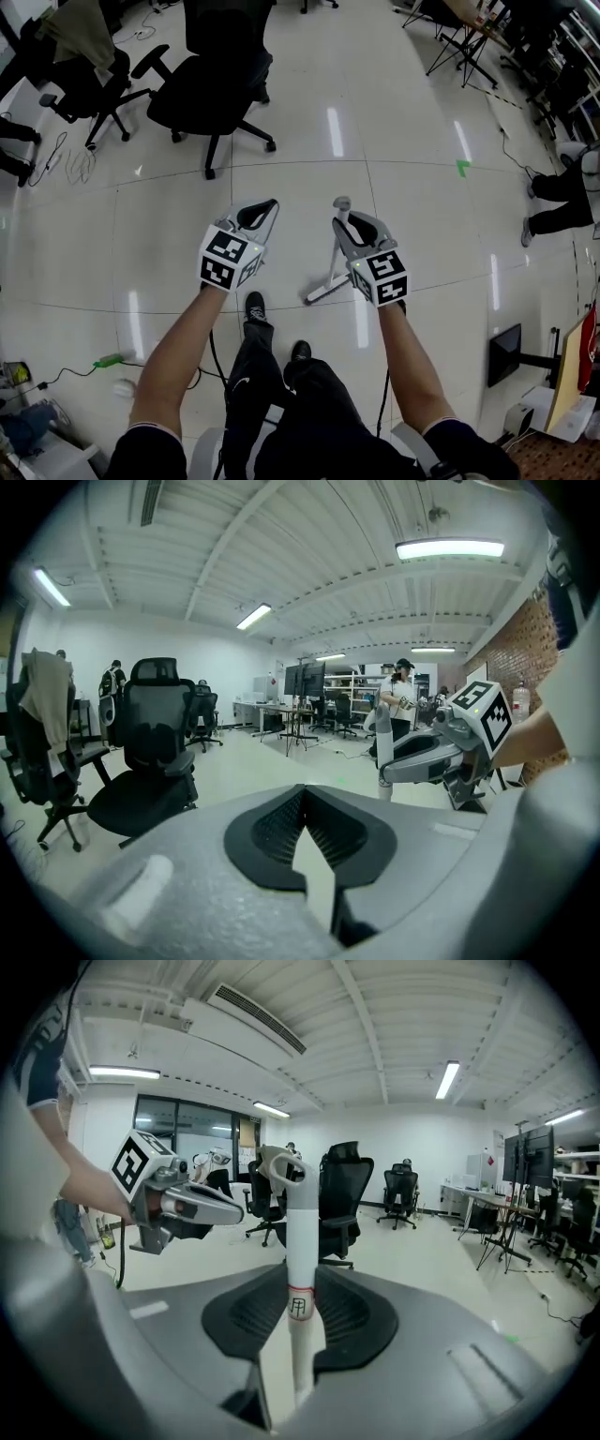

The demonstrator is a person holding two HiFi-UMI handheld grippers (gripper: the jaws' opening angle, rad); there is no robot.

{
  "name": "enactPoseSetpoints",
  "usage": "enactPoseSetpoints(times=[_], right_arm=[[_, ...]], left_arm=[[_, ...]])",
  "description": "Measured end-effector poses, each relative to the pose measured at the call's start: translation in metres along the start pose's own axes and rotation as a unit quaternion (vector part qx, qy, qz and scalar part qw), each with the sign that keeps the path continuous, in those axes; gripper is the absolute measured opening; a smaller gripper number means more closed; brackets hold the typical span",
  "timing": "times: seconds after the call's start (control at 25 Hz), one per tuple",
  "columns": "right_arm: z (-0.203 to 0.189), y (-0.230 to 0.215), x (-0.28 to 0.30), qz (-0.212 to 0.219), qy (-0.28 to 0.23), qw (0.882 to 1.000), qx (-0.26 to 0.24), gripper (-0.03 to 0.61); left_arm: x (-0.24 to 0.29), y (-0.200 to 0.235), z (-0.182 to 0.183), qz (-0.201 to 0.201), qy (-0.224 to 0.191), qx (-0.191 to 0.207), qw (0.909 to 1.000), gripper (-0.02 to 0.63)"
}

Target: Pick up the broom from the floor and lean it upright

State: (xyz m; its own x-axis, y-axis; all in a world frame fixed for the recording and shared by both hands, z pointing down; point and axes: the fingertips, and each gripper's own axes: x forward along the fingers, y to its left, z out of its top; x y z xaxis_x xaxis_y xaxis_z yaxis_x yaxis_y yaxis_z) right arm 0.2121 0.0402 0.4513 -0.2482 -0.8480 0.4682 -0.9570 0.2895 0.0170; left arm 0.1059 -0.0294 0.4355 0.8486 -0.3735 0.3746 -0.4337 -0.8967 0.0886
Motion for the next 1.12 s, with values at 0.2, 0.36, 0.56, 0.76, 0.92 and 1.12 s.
enactPoseSetpoints(times=[0.2,0.36,0.56,0.76,0.92,1.12], right_arm=[[0.038,0.004,-0.009,-0.014,-0.029,0.999,0.013,0.094],[0.083,0.006,0.010,-0.014,-0.052,0.998,0.018,0.094],[0.144,0.018,0.045,-0.012,-0.075,0.997,0.016,0.094],[0.197,0.024,0.073,-0.016,-0.084,0.996,-0.005,0.094],[0.220,0.021,0.098,-0.019,-0.084,0.996,-0.020,0.094],[0.225,0.004,0.128,-0.017,-0.075,0.997,-0.027,0.094]], left_arm=[[-0.039,0.003,0.026,0.017,-0.017,-0.014,0.9996,0.000],[-0.051,0.033,0.045,0.029,-0.031,-0.027,0.9987,0.000],[-0.063,0.082,0.070,0.028,-0.047,-0.028,0.9981,0.000],[-0.073,0.118,0.087,0.020,-0.053,-0.044,0.9974,0.000],[-0.069,0.144,0.099,0.018,-0.055,-0.039,0.9976,0.000],[-0.052,0.168,0.109,0.022,-0.056,-0.042,0.9973,0.000]])
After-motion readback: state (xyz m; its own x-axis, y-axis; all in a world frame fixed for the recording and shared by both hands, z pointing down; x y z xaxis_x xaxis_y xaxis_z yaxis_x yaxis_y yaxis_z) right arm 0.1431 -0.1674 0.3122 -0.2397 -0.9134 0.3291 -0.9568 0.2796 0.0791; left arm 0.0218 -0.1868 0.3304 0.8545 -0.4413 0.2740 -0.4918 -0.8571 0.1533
